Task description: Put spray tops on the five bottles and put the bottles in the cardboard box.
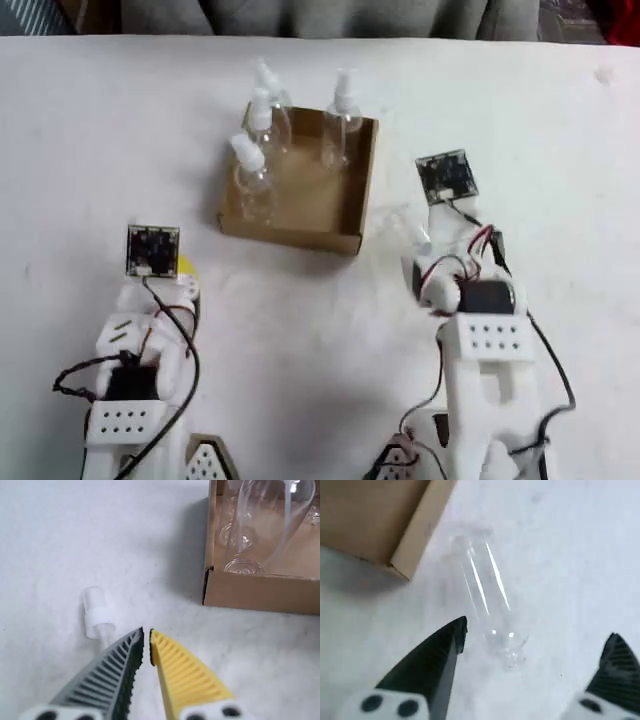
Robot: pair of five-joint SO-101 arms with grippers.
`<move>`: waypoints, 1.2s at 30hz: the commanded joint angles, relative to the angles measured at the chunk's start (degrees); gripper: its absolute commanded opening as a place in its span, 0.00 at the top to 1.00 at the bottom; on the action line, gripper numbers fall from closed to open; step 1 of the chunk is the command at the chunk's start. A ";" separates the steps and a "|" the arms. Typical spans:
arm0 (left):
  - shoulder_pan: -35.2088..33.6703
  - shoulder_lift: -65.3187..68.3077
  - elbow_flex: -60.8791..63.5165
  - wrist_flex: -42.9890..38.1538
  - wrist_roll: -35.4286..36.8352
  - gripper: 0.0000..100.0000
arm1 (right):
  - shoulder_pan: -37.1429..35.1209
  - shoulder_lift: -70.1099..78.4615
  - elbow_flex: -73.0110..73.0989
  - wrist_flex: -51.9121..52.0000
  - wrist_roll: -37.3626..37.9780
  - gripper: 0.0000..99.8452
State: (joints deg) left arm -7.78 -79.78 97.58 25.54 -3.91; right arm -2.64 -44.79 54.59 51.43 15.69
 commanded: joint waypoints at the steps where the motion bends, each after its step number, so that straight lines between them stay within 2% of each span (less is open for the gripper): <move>1: 0.31 0.75 -0.26 -1.58 -0.35 0.98 | 0.75 9.36 -3.96 -0.13 5.10 0.64; 19: 0.31 0.75 -0.26 -1.67 -0.35 0.98 | 0.66 50.33 -28.40 0.22 5.27 0.64; 22: 0.31 0.75 -0.26 -1.67 -0.35 0.98 | 2.24 51.82 -29.71 0.22 5.36 0.71; 27: 0.31 0.75 -0.26 -1.67 -0.35 0.98 | 3.21 51.91 -30.95 -1.19 5.36 0.97; 28: 0.31 0.75 -0.26 -1.76 -0.35 0.98 | 3.56 51.91 -31.47 -1.19 5.36 1.00; 30: 0.31 0.75 -0.26 -1.76 -0.35 0.98 | 5.14 51.82 -32.70 -0.92 5.36 0.95; 33: 0.31 0.75 -0.26 -1.67 -0.35 0.98 | 8.31 51.82 -34.99 -0.92 6.42 0.95; 36: 0.31 0.75 -0.26 -1.67 -0.35 0.98 | 10.68 51.82 -37.27 2.07 18.46 0.96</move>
State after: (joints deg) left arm -7.78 -79.78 97.58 25.54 -3.91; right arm 4.84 7.60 22.42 51.34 22.02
